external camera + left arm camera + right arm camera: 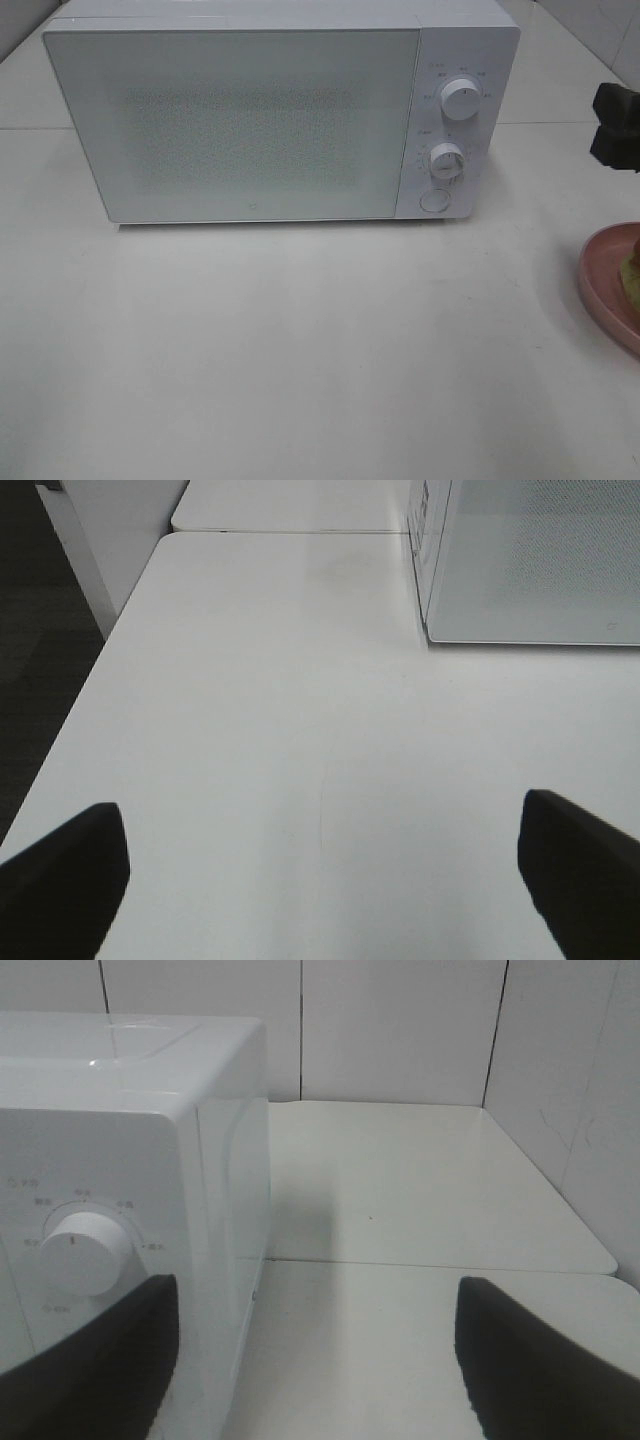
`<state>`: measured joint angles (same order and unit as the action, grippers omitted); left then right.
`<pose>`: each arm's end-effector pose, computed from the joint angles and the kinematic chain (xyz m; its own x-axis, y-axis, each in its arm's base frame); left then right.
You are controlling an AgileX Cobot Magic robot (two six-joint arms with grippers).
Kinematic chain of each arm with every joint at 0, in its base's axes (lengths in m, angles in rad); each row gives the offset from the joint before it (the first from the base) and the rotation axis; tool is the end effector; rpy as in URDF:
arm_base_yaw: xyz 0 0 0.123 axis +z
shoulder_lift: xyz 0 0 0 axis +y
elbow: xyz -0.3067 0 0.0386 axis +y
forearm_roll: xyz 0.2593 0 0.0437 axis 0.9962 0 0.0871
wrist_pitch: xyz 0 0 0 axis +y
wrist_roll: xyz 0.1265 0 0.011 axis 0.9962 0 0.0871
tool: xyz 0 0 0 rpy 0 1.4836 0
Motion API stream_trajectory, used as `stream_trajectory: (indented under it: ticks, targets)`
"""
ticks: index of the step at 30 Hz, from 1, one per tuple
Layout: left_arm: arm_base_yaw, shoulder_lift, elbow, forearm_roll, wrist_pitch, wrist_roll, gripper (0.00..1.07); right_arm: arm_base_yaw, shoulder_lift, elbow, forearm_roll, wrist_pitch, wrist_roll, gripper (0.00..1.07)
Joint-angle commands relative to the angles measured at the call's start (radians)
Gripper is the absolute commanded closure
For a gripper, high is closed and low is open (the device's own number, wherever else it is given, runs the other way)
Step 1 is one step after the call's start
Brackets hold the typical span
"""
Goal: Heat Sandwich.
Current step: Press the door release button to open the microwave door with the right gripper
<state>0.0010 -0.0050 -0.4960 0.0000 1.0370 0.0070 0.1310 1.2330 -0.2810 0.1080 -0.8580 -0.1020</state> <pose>0.0139 0.0000 0.2678 -0.4339 0.0066 -0.9009 0.0020 1.0000 0.0063 0.2466 0.0220 0.2380 -0.0081 -0.0324 -0.9994 -0.0496 0.9983 -0.0320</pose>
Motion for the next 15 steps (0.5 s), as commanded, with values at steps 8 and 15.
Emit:
stream_trajectory:
  ticks: [8, 15]
  targets:
    - [0.003, -0.025, 0.003, 0.000, -0.006, -0.001, 0.01, 0.197, 0.110, 0.039, 0.231, -0.188, -0.088, 0.32]
    - [0.003, -0.025, 0.003, 0.000, -0.006, -0.001, 0.01, 0.349, 0.216, 0.039, 0.377, -0.256, -0.088, 0.32]
